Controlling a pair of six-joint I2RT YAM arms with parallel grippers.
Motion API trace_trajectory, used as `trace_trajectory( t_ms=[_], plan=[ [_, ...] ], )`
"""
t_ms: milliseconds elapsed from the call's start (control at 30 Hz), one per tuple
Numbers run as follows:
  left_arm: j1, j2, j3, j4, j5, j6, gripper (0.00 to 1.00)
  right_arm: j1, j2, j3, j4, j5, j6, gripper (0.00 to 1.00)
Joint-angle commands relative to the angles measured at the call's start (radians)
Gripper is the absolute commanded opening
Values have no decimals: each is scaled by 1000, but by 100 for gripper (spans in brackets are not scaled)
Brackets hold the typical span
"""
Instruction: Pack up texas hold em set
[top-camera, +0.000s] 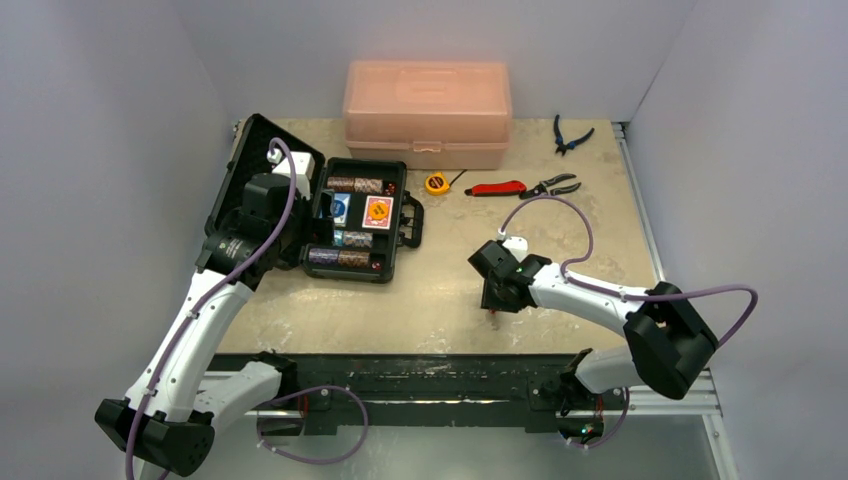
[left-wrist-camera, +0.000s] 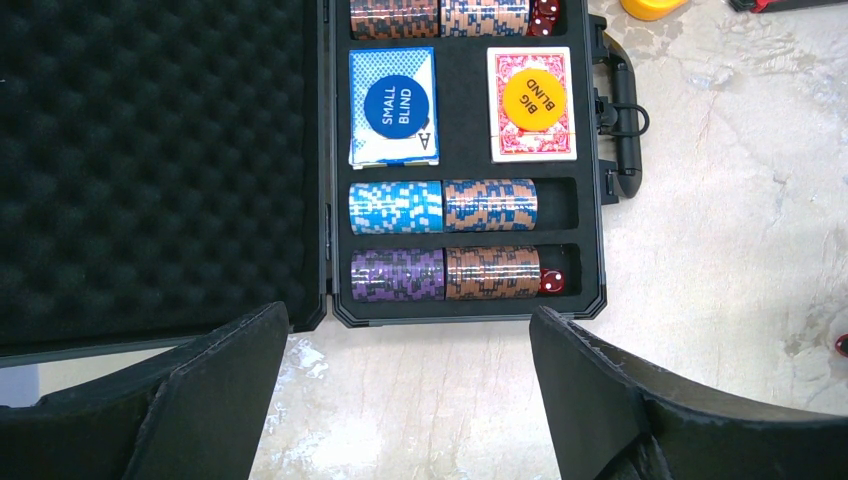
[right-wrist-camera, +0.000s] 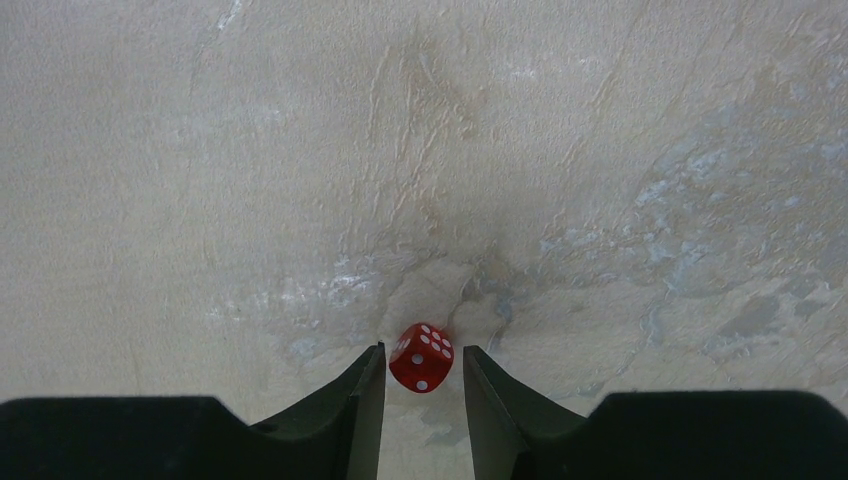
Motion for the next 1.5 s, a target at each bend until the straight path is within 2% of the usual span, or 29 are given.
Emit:
trace_trajectory(
  t_ms=[0,700,1033,1467],
  plan=[
    [-5,-18,3,31,-12,13,91,4,7,-13,20,2,-8,37],
    [-5,-18,3,30,-15,14,91,4,28,-19,32,1,-17,30],
    [-5,-18,3,31,-15,15,91,4,15,-20,44,-10,-31,0],
    [-5,-18,3,30,-16,15,91,4,-18,-17,51,-8,-48,0]
  ],
)
